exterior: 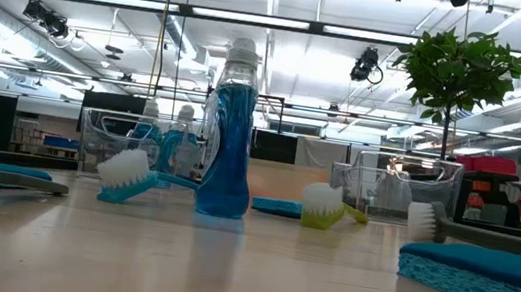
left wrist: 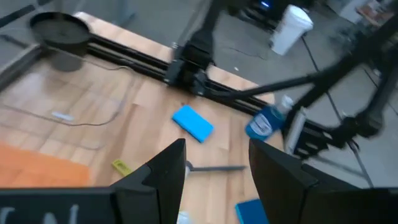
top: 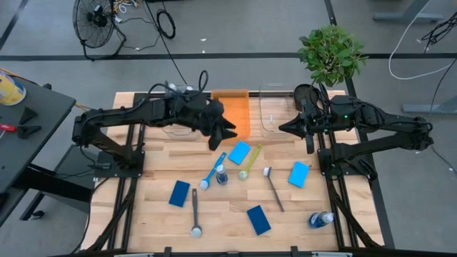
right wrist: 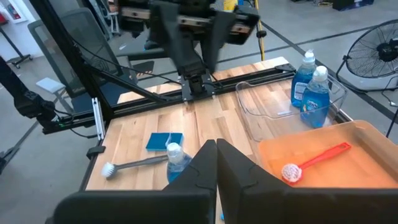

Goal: Pick & Place Kitchen Sink Supplies
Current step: Put the blue sponge into the right transparent bin

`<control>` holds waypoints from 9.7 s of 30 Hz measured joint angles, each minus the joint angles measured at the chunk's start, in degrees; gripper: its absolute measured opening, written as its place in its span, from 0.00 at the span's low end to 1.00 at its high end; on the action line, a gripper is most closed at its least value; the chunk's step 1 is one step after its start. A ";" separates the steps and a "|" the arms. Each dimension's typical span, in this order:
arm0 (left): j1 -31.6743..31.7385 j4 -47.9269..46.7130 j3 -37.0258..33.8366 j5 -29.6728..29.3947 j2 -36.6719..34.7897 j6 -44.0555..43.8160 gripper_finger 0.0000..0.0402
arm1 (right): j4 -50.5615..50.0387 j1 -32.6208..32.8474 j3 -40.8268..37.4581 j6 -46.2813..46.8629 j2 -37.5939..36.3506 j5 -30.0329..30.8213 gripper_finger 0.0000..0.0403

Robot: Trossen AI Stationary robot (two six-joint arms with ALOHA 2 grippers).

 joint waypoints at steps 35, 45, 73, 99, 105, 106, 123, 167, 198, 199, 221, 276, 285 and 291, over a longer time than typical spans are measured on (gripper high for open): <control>-9.51 -20.36 0.00 9.27 -0.35 13.48 0.45 | -0.02 0.00 0.00 0.00 0.01 0.00 0.02; -9.71 -34.38 0.07 9.12 -1.49 5.80 0.45 | -0.04 0.00 0.00 0.01 0.02 0.01 0.02; -14.95 -46.61 -0.02 -3.79 -1.98 4.78 0.45 | -0.06 -0.01 0.00 1.50 0.02 0.04 0.02; -20.97 -51.79 -0.17 -18.16 -7.50 -2.19 0.45 | -0.50 -0.02 0.00 0.98 0.02 0.02 0.02; -23.61 -53.28 -2.41 -18.44 -7.71 -2.29 0.45 | -0.48 -0.01 0.00 -0.05 0.02 -0.03 0.02; -24.14 -52.91 -4.05 -18.51 -8.15 -2.67 0.45 | -0.49 -0.02 0.00 -0.12 0.01 -0.03 0.02; -29.86 -34.32 -32.76 -16.37 -17.86 -30.07 0.45 | -0.55 -0.02 0.00 -0.22 0.02 -0.15 0.02; -30.23 -3.20 -55.47 -12.80 -17.79 -70.04 0.69 | -0.41 -0.02 0.00 -0.02 0.02 0.07 0.02; -30.23 4.71 -60.30 -12.89 -15.64 -74.37 0.68 | -0.44 -0.04 0.00 -0.22 0.02 1.51 0.02; -30.23 5.28 -60.23 -12.60 -14.90 -74.38 0.68 | -0.41 -0.04 0.00 -0.22 0.01 1.51 0.02; -30.25 6.58 -60.33 -13.29 -13.27 -75.54 0.38 | -0.41 -0.04 0.00 -0.24 0.02 1.55 0.02; -29.37 -13.82 -40.27 -18.60 -14.95 -64.36 0.01 | -0.41 -0.02 0.00 -0.22 0.00 1.46 0.02; -24.99 -23.68 -26.92 -25.30 -14.95 -52.62 0.01 | -0.41 -0.04 0.00 0.02 0.00 1.49 0.02; -20.95 -27.52 -19.00 -30.19 -14.95 -42.52 0.01 | -0.39 -0.04 0.00 1.46 0.02 1.49 0.02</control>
